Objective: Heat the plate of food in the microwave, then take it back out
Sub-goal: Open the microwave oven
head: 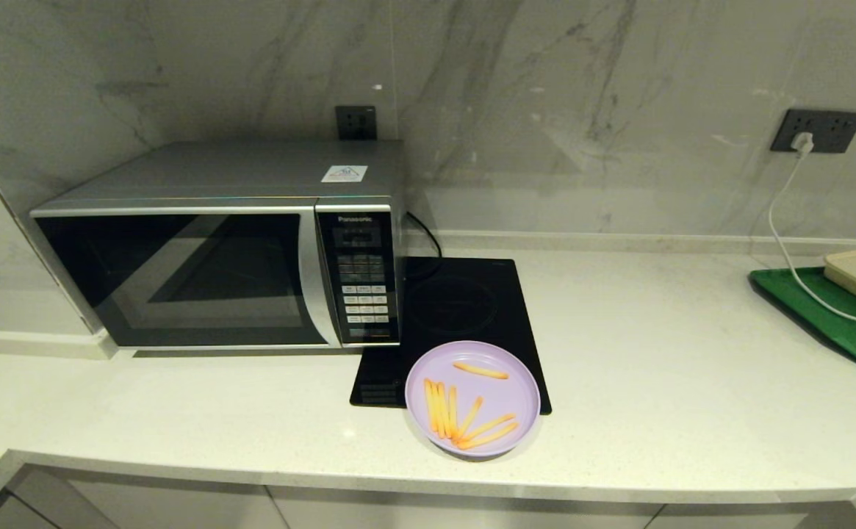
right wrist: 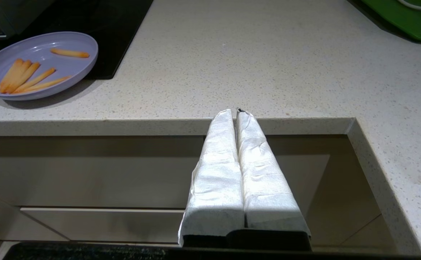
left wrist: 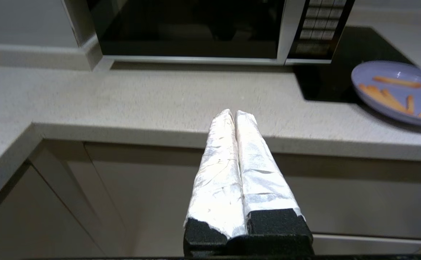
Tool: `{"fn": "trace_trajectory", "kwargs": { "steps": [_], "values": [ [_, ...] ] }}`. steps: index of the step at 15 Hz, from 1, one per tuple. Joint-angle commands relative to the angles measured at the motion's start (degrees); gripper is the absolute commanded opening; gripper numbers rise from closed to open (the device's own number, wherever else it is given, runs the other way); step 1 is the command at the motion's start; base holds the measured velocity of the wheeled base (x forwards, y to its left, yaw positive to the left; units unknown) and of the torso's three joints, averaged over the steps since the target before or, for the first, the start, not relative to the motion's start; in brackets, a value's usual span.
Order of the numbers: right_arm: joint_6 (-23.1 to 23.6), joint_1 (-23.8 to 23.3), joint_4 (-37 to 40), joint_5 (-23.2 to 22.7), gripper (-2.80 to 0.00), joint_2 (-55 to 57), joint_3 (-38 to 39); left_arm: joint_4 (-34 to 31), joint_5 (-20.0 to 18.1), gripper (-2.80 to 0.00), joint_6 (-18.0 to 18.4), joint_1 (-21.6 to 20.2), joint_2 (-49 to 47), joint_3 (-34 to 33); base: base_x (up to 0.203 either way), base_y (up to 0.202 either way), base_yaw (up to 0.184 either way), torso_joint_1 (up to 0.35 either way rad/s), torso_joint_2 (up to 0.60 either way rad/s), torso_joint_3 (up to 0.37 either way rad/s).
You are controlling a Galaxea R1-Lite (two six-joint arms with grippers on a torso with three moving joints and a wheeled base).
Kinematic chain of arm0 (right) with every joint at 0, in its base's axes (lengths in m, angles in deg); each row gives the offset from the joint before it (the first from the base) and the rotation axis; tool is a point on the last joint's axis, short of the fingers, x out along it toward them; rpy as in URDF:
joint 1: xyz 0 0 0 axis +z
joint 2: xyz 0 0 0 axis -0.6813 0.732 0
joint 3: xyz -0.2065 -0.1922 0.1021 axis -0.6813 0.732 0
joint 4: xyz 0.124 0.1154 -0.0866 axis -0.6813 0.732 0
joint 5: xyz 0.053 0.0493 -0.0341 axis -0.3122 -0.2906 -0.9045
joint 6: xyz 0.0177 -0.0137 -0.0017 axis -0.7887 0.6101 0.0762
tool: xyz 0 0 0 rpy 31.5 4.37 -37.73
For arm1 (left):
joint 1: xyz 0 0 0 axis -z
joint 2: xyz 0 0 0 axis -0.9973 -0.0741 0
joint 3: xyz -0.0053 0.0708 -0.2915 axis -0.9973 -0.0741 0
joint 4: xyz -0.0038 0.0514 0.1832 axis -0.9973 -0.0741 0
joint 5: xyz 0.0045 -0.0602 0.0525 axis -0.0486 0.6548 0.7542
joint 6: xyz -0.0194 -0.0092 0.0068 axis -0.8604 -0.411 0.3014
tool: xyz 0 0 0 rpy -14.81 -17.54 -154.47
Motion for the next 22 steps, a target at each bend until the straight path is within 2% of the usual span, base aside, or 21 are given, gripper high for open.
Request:
{"fn": "trace_trajectory", "kwargs": {
  "steps": [1, 4, 6, 8, 10, 13, 16, 18, 19, 20, 21, 22],
  "values": [
    [-0.1, 0.0, 0.0, 0.0, -2.80, 0.0, 0.0, -2.6, -0.3, -2.80, -0.5, 0.0, -1.2, 7.1, 0.000, 0.000, 0.000, 0.000, 0.00, 0.000],
    [0.1, 0.0, 0.0, 0.0, -2.80, 0.0, 0.0, -11.7, -1.6, -2.80, -2.4, 0.3, -8.4, 28.4, 0.000, 0.000, 0.000, 0.000, 0.00, 0.000],
    [0.0, 0.0, 0.0, 0.0, -2.80, 0.0, 0.0, -18.0, -1.8, -2.80, -3.5, 0.8, -21.6, 38.2, 0.000, 0.000, 0.000, 0.000, 0.00, 0.000],
    [0.0, 0.0, 0.0, 0.0, -2.80, 0.0, 0.0, -22.8, -3.2, -2.80, -5.3, 1.1, -39.7, 44.9, 0.000, 0.000, 0.000, 0.000, 0.00, 0.000],
    [0.0, 0.0, 0.0, 0.0, -2.80, 0.0, 0.0, -26.2, -6.8, -2.80, -7.1, 1.5, -56.1, 51.4, 0.000, 0.000, 0.000, 0.000, 0.00, 0.000],
    [0.0, 0.0, 0.0, 0.0, -2.80, 0.0, 0.0, -30.1, -10.4, -2.80, -8.9, 4.6, -76.1, 62.4, 0.000, 0.000, 0.000, 0.000, 0.00, 0.000],
    [0.0, 0.0, 0.0, 0.0, -2.80, 0.0, 0.0, -31.7, -12.7, -2.80, -9.9, 7.9, -88.0, 71.1, 0.000, 0.000, 0.000, 0.000, 0.00, 0.000],
    [0.0, 0.0, 0.0, 0.0, -2.80, 0.0, 0.0, -31.2, -14.9, -2.80, -10.4, 10.3, -90.9, 73.2, 0.000, 0.000, 0.000, 0.000, 0.00, 0.000],
    [0.0, 0.0, 0.0, 0.0, -2.80, 0.0, 0.0, -30.3, -17.8, -2.80, -10.7, 10.1, -91.4, 73.4, 0.000, 0.000, 0.000, 0.000, 0.00, 0.000],
    [0.0, 0.0, 0.0, 0.0, -2.80, 0.0, 0.0, -29.5, -22.3, -2.80, -10.9, 8.7, -91.7, 73.4, 0.000, 0.000, 0.000, 0.000, 0.00, 0.000],
    [0.0, 0.0, 0.0, 0.0, -2.80, 0.0, 0.0, -29.1, -26.1, 0.00, -10.6, 7.0, -91.9, 73.2, 0.000, 0.000, 0.000, 0.000, 0.00, 0.000],
    [0.0, 0.0, 0.0, 0.0, -2.80, 0.0, 0.0, -28.5, -29.0, 0.00, -9.6, 5.3, -92.2, 72.8, 0.000, 0.000, 0.000, 0.000, 0.00, 0.000]
  ]
}}
